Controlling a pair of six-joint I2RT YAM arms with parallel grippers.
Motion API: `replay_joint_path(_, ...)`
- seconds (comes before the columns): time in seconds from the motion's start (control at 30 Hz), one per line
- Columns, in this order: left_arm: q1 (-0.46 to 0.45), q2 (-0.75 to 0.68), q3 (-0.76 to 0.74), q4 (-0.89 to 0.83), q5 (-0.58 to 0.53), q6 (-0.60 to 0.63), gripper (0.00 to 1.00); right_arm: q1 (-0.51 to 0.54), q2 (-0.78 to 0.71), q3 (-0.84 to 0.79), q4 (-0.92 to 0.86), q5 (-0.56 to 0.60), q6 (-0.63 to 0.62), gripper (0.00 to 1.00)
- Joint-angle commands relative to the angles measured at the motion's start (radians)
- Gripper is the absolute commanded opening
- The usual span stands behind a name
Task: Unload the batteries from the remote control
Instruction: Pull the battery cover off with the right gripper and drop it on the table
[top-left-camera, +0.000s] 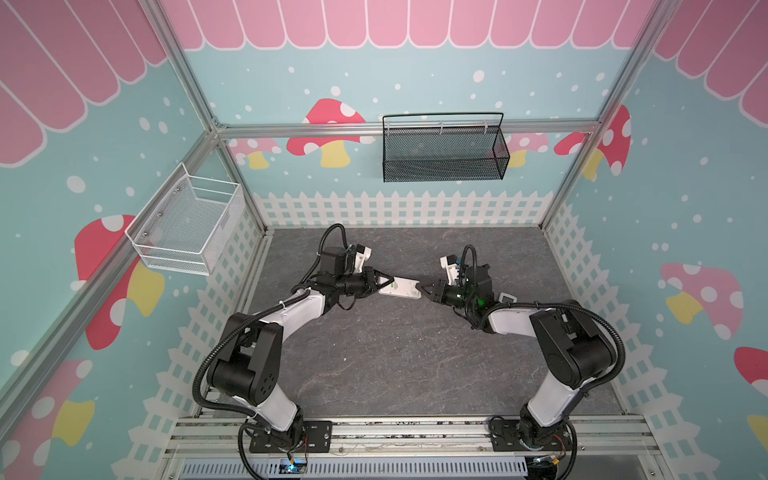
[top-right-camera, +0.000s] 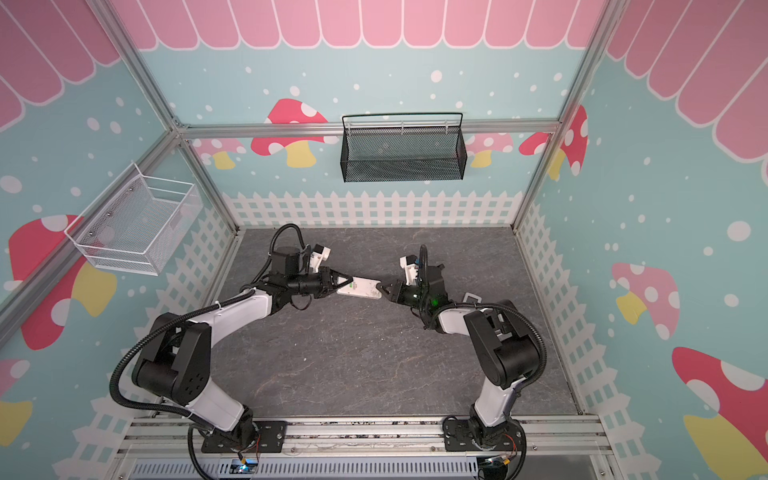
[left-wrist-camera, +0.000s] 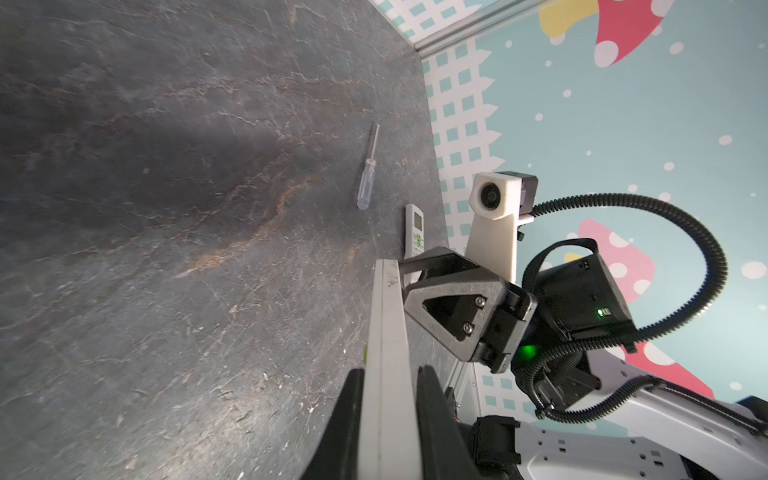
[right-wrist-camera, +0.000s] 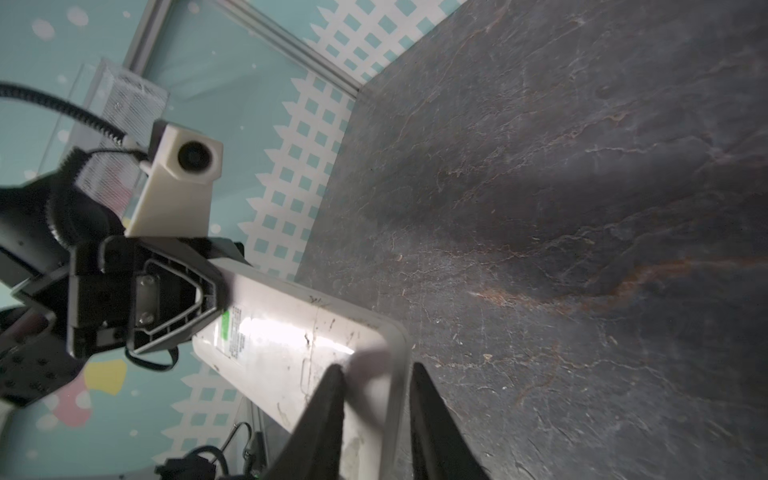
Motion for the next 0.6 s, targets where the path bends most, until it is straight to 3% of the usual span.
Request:
replay_joint_path(0.0,-0.013,-0.046,-0.008,0.206,0.158,-0.046,0.00,0.006,-0.012,-0.001,0.047,-0.106,0.006,0.50)
replay_joint_path(0.1,-0.003,-0.050,-0.018,0.255,0.184,-0.066,0.00,0.006,-0.004,0.017,0.092,-0.192,0.036,0.57)
replay_joint_path(0.2,0.010,-0.052,-0.027,0.280,0.186,-0.079,0.00,0.006,-0.020,0.006,0.107,-0.201,0.036,0.56)
replay_joint_path(0.4,0.015,-0.054,-0.040,0.340,0.211,-0.112,0.00,0.004,-0.016,0.010,0.124,-0.215,0.048,0.32)
replay_joint_path(0.57,0.019,-0.060,-0.041,0.332,0.220,-0.100,0.00,-0.023,-0.008,-0.004,0.123,-0.202,0.063,0.23)
